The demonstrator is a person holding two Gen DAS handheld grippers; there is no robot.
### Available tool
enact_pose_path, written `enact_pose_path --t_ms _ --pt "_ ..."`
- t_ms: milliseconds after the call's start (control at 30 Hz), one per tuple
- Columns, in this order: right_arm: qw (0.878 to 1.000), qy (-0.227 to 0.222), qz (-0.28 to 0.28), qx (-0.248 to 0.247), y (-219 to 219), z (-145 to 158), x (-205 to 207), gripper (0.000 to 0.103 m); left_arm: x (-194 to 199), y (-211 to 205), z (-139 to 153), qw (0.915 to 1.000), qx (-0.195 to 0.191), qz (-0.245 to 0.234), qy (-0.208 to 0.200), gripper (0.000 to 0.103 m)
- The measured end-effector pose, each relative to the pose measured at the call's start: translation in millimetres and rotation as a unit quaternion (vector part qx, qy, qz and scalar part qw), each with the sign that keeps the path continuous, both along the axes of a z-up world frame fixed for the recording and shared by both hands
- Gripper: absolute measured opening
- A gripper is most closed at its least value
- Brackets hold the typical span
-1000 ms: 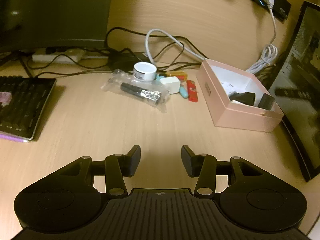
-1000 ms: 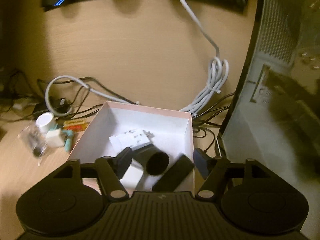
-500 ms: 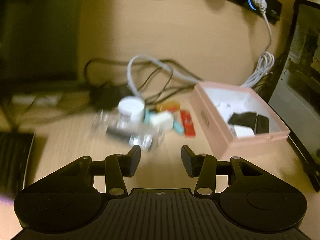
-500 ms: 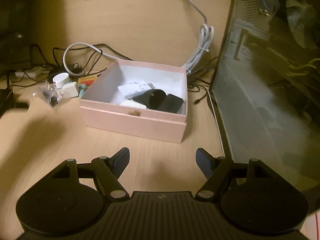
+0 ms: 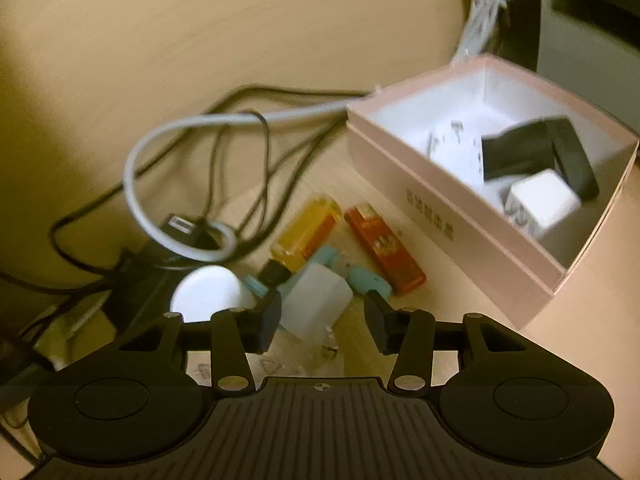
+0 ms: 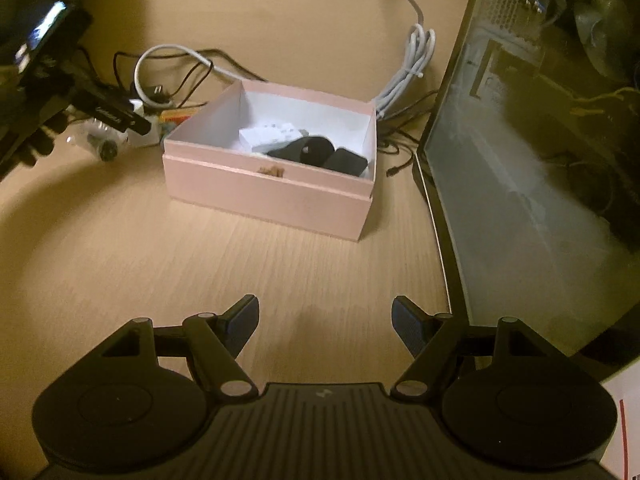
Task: Organize rigid objects
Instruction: 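Move the left tool toward the small white plug beside the lighters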
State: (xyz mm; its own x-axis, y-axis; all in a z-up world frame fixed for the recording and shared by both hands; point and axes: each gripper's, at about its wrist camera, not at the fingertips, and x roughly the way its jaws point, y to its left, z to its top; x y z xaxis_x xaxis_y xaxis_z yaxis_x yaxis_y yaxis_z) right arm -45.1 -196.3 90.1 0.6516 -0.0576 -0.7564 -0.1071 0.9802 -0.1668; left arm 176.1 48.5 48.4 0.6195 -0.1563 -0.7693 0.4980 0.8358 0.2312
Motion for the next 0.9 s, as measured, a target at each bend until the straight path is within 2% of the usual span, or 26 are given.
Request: enact_pose_path --t_ms 100,267,300,333,433,567,667,700,733,767,900 --pt "1.0 0.007 -0.007 -0.002 -3.8 -5.6 -2.7 0.074 3.4 -1.4 -3.0 1.0 0.002 0.001 -0.001 0.054" --pt "0.999 0.018 -0.026 0.012 -12.8 -10.0 -2.7 0.074 -2.9 -10.9 -1.7 1.0 0.001 -0.008 0.003 0.041" --pt "0.999 0.018 -0.028 0.012 -13.6 -10.2 -2.3 0.074 -7.4 -12.8 -1.8 0.9999 0.003 -0.015 0.002 0.034" --pt "0.999 0.018 -0.028 0.012 -14.0 -10.7 -1.9 0.074 -12.6 -14.8 -2.0 0.9998 0.006 -0.02 -0.002 0.032" --pt "0.999 0.019 -0.027 0.013 -13.5 -11.6 -1.8 0.074 -19.0 -20.0 -6.0 0.9996 0.016 -0.021 -0.014 0.031" --pt "0.999 0.024 -0.024 0.015 -9.3 -14.6 -3.2 0.074 -16.0 -19.8 -12.3 0.9991 0.026 0.029 -0.018 0.033" --pt "0.999 0.024 -0.018 0.015 -5.0 -15.3 -7.3 0.074 -19.5 -11.7 -11.4 0.9987 -0.001 0.05 -0.006 0.032" --pt "0.999 0.024 -0.016 0.015 -4.7 -15.2 -7.9 0.074 -22.1 -8.4 -10.5 0.9985 -0.014 0.053 0.001 0.029" --pt "0.999 0.024 -0.015 0.015 -4.2 -15.1 -8.8 0.074 -26.2 -5.0 -9.9 0.998 -0.029 0.055 0.01 0.018" --pt "0.999 0.024 -0.015 0.016 -4.0 -15.1 -10.2 0.074 -32.6 -0.9 -10.1 0.997 -0.048 0.055 0.025 0.012" --pt "0.999 0.028 -0.021 0.021 -5.3 -16.4 -13.3 0.074 -68.3 4.4 -16.3 0.9935 -0.084 0.053 0.055 0.012"
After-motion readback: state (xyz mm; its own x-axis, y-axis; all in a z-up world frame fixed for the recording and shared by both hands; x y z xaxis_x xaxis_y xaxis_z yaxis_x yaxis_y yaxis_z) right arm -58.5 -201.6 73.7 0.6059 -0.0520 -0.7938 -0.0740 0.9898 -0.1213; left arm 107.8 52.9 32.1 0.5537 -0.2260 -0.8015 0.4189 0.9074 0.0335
